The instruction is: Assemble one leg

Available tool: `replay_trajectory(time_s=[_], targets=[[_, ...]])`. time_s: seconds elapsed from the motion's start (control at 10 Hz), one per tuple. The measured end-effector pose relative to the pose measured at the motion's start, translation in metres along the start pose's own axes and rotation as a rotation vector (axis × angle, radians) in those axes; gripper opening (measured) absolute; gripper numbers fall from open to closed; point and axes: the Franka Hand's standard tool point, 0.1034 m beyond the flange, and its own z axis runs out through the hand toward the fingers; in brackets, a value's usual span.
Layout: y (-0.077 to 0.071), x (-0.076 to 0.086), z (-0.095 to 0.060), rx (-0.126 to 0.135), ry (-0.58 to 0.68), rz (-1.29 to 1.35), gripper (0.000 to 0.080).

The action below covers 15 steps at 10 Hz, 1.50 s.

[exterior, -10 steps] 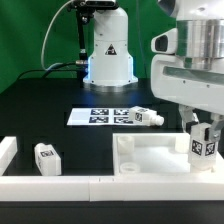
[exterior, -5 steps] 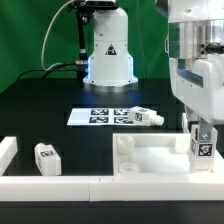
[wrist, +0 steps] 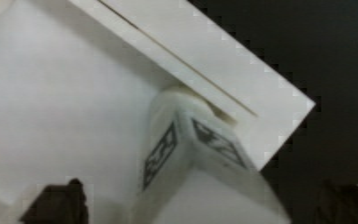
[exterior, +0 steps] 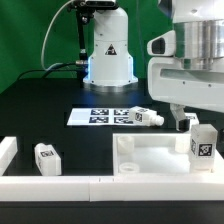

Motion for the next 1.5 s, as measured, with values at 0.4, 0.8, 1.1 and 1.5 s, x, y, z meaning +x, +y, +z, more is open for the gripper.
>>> replay_trajectory(time_s=[0.4,0.8,1.1,1.5], targets=[[0.0008,-0.0002,0.0027,-0.029,0.019,-0.381,0.0649],[0.0022,0.0011,0.0037,-0.043,0.024,-0.537,0.0544],[0.0017,-0.0001,0.0041,-0.038,0.026,-0.316,0.0285],[0.0021,0.0008,0.0041,-0.031,0.031,0.033,0.0285]])
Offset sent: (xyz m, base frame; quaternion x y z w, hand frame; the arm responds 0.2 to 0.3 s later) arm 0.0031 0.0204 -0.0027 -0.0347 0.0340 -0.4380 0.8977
